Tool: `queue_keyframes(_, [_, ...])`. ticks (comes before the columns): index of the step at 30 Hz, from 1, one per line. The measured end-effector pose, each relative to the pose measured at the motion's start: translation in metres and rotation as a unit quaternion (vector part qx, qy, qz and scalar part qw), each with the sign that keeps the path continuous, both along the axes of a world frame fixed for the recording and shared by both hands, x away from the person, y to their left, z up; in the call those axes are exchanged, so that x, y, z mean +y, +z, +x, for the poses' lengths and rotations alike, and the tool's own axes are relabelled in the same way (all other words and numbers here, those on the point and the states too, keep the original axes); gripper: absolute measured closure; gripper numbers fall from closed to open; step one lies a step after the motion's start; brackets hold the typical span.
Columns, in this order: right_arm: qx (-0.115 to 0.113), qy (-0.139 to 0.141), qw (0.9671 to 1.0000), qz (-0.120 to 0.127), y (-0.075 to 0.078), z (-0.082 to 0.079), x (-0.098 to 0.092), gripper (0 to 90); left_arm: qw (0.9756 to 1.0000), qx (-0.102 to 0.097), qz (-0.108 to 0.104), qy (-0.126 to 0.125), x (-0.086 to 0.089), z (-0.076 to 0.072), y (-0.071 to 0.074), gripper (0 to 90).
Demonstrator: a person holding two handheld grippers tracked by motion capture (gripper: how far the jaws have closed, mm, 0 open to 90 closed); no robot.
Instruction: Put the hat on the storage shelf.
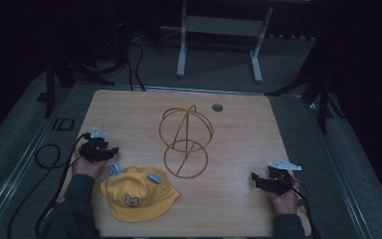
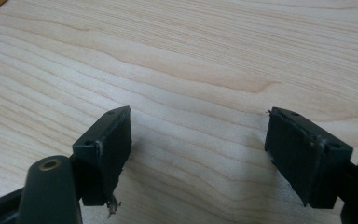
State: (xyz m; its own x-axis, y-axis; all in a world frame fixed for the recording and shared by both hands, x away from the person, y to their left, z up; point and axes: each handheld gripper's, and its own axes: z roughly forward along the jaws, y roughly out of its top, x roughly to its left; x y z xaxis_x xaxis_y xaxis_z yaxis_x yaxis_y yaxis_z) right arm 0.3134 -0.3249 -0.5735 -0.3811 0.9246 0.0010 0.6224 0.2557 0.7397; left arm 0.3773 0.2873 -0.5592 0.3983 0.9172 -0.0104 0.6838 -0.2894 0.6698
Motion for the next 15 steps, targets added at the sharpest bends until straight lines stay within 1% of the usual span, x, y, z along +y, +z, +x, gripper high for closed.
queue_keyframes(7, [0.000, 0.000, 1.0000, 0.000, 0.000, 0.000, 0.000, 22.7, 0.9998, -0.004, -0.007, -0.019, 0.005, -0.005, 0.021, 48.5])
queue_keyframes(8, [0.000, 0.000, 1.0000, 0.000, 0.000, 0.000, 0.000, 22.7, 0.9997, -0.002, -0.010, -0.022, 0.005, -0.005, 0.022, 48.5])
queue_keyframes(9, [0.000, 0.000, 1.0000, 0.000, 0.000, 0.000, 0.000, 22.7, 0.9995, 0.005, -0.013, -0.027, 0.006, -0.005, 0.025, 47.9])
queue_keyframes(11, [0.000, 0.000, 1.0000, 0.000, 0.000, 0.000, 0.000, 22.7, 0.9992, 0.013, -0.010, -0.036, 0.006, -0.007, 0.028, 47.1])
queue_keyframes(15, [0.000, 0.000, 1.0000, 0.000, 0.000, 0.000, 0.000, 22.7, 0.9984, 0.021, -0.004, -0.052, 0.004, -0.011, 0.032, 48.0])
